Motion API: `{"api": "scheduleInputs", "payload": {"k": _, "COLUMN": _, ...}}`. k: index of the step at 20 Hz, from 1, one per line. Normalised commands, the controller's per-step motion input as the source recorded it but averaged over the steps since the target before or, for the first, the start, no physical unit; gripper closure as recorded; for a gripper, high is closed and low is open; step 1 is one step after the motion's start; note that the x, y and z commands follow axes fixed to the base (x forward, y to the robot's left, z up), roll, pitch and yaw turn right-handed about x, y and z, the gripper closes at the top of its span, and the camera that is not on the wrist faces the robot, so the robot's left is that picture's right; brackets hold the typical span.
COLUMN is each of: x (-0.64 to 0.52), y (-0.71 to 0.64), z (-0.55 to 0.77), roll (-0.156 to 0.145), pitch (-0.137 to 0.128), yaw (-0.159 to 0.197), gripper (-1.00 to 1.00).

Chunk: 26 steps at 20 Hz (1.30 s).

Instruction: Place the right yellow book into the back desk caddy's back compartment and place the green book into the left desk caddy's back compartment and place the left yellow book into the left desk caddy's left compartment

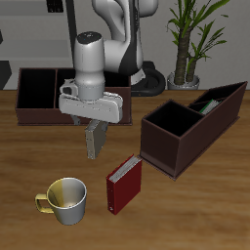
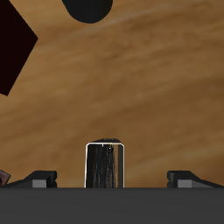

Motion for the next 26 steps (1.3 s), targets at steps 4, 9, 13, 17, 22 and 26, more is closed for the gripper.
{"api": "scheduleInputs", "payload": {"k": 4, "x": 0.12, "y": -0.11, "z": -0.07, "roll": -0.005, "pitch": 0.024, "yaw": -0.008, "gripper": -1.00}}
{"api": "scheduleInputs", "payload": {"k": 9, "x": 0.12, "y": -0.01, "z": -0.30, "roll": -0.020, "pitch": 0.056, "yaw": 0.013, "gripper": -1.00}}
{"api": "scheduleInputs", "payload": {"k": 13, "x": -0.01, "y": 0.10, "z": -0.15, "roll": 0.009, "pitch": 0.024, "yaw": 0.014, "gripper": -1.00}}
{"api": "scheduleInputs", "payload": {"k": 17, "x": -0.22, "y": 0.03, "z": -0.05, "roll": -0.006, "pitch": -0.008, "yaw": 0.000, "gripper": -1.00}}
{"api": "scheduleInputs", "payload": {"k": 22, "x": -0.21, "y": 0.02, "z": 0.16, "roll": 0.000, "pitch": -0.031, "yaw": 0.005, "gripper": -1.00}}
{"api": "scheduleInputs", "payload": {"k": 26, "x": 0.01, "y": 0.00, "z": 0.03, "roll": -0.009, "pitch": 0.000, "yaw": 0.003, "gripper": -1.00}}
